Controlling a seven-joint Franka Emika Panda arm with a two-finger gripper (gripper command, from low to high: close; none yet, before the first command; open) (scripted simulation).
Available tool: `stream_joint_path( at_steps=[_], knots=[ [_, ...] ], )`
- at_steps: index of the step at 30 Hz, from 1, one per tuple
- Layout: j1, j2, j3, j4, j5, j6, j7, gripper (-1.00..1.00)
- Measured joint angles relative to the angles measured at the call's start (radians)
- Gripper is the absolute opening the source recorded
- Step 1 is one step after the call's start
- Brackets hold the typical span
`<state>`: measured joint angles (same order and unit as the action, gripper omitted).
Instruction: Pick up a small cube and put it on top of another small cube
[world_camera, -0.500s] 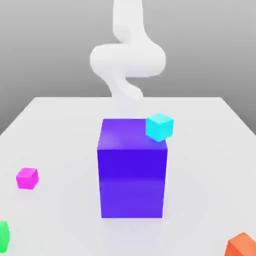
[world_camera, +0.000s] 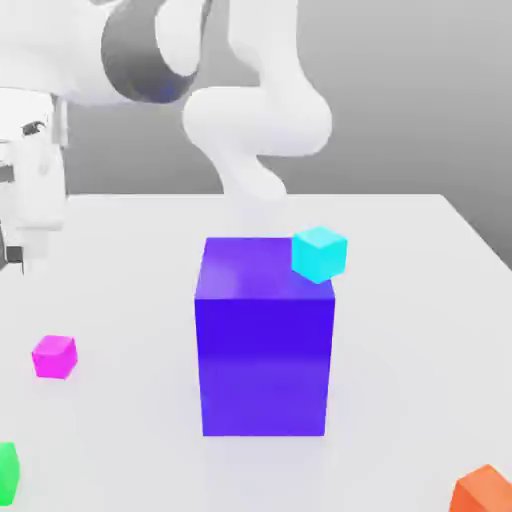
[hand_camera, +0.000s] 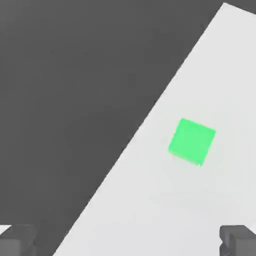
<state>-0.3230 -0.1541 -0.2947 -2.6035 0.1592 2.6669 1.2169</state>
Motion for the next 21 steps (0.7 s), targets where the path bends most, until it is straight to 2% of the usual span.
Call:
stream_joint_path(
  at_steps=[8,11,16,17,21],
  knots=[
    [-0.161,0.269,-0.102,-0.118,0.009,0.17,0.205,0.0],
    [-0.201,0.35,-0.049,-0.106,0.09,0.228,0.154,0.0],
    [-0.332,0.48,0.11,-0.076,0.221,0.325,0.055,0.0],
    [-0.35,0.495,0.131,-0.073,0.235,0.337,0.045,-1.0],
    [-0.35,0.495,0.131,-0.073,0.233,0.338,0.046,-1.0]
  ],
)
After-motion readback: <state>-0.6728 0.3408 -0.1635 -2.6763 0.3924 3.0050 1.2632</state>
